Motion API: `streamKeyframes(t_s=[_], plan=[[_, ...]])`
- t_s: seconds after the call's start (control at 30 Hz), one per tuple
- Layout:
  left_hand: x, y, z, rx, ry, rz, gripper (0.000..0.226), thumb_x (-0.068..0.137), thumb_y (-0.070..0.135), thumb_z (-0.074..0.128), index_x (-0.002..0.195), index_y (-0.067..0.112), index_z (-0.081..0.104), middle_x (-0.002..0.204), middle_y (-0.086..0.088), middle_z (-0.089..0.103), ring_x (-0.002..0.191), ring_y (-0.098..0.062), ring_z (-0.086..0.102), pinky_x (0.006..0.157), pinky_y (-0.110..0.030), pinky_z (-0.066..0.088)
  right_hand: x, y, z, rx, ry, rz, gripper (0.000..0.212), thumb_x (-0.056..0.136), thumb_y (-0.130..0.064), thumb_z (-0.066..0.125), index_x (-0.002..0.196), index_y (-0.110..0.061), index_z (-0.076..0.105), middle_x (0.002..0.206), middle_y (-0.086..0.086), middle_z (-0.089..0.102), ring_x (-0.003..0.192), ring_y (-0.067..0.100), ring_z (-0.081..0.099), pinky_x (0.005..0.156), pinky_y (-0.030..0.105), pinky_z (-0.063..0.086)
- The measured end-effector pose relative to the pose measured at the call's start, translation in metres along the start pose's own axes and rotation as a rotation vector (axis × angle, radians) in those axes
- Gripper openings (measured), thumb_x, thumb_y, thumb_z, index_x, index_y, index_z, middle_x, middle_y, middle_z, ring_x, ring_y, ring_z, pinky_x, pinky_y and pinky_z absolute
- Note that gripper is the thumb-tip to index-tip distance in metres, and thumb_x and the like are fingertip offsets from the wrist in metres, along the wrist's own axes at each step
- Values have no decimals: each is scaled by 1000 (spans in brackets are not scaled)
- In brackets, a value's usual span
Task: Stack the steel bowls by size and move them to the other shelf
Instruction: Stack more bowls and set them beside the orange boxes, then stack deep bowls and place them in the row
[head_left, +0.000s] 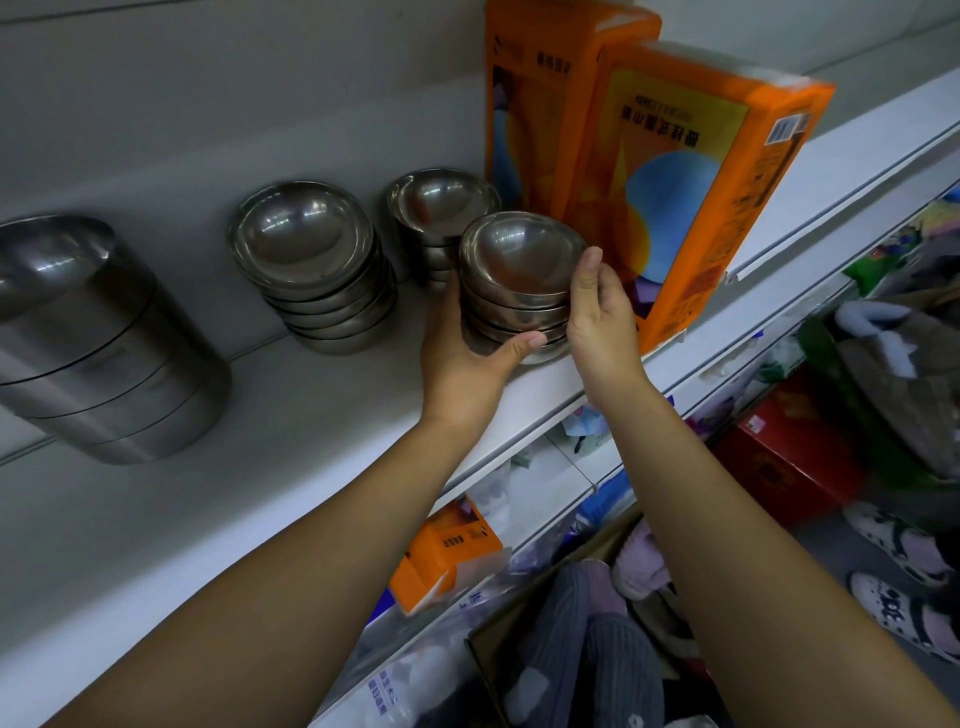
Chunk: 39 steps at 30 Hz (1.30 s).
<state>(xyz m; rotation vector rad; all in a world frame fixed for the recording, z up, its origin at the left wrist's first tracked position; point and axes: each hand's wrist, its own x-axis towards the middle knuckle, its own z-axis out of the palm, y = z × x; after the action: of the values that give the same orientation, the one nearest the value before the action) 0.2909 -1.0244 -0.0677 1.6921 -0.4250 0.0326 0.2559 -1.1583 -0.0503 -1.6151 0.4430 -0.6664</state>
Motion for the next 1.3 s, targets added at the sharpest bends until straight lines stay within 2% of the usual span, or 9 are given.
streamKeyframes(t_s=[0.27, 0.37, 0.5, 0.63, 0.73, 0.8, 1.03, 1.17, 1.3], plan=[[3, 6, -11, 40, -70, -6, 94, 71, 31, 94, 152, 27, 46, 148, 11, 57, 137, -2, 52, 117, -35, 45, -7, -1, 3, 19, 51, 23, 42, 106, -54, 38, 137, -29, 53, 130, -11, 63, 128, 11, 57, 111, 30, 48], [-3, 12, -26, 133, -106, -1, 96, 76, 40, 90, 157, 31, 39, 156, 12, 50, 144, -4, 44, 120, -35, 40, -16, -4, -1, -11, 46, 20, 52, 106, -55, 39, 142, -22, 55, 137, -7, 64, 131, 12, 57, 114, 34, 46], [-18, 19, -61, 357, -158, 44, 90, 86, 43, 82, 160, 25, 35, 164, 3, 40, 149, -11, 37, 116, -23, 31, -36, -7, -9, -159, 17, 5, 56, 106, -52, 46, 150, -17, 50, 145, 0, 60, 133, 12, 55, 106, 18, 47], [-39, 25, -110, 671, -205, 166, 80, 91, 48, 73, 154, 7, 45, 159, -14, 46, 147, -29, 43, 120, -35, 34, -67, -11, -8, -362, 34, -56, 64, 102, -55, 52, 154, -17, 44, 155, 2, 51, 144, 19, 44, 120, 38, 37], [-63, 27, -152, 788, -220, 213, 74, 87, 45, 70, 145, 3, 54, 148, -21, 55, 136, -37, 52, 114, -40, 40, -101, -16, 3, -490, 33, -89, 63, 103, -44, 57, 155, -12, 42, 161, 7, 44, 149, 22, 37, 120, 31, 30], [-86, 29, -182, 826, -216, 219, 71, 90, 42, 73, 146, 4, 54, 152, -20, 52, 140, -37, 49, 117, -43, 40, -129, -20, 16, -555, 14, -95, 66, 103, -41, 60, 156, -8, 40, 162, 11, 41, 151, 27, 34, 122, 37, 30], [-198, 31, -316, 875, -133, 133, 68, 90, 49, 66, 142, 7, 59, 152, -17, 54, 142, -37, 47, 119, -44, 37, -266, -50, 98, -601, -126, -117, 65, 100, -35, 65, 155, -10, 42, 166, 13, 33, 155, 27, 25, 124, 35, 21], [-270, 31, -399, 901, -37, 49, 65, 93, 47, 67, 143, 7, 59, 155, -14, 52, 147, -34, 42, 121, -44, 31, -349, -64, 152, -598, -280, -176, 60, 100, -34, 66, 152, -12, 48, 166, 12, 33, 156, 29, 23, 126, 39, 23], [-339, 30, -475, 904, 105, -31, 65, 89, 51, 64, 138, 8, 64, 148, -13, 59, 143, -35, 48, 118, -46, 36, -421, -81, 212, -598, -479, -249, 57, 100, -36, 65, 152, -16, 49, 166, 6, 35, 157, 24, 21, 123, 32, 20]])
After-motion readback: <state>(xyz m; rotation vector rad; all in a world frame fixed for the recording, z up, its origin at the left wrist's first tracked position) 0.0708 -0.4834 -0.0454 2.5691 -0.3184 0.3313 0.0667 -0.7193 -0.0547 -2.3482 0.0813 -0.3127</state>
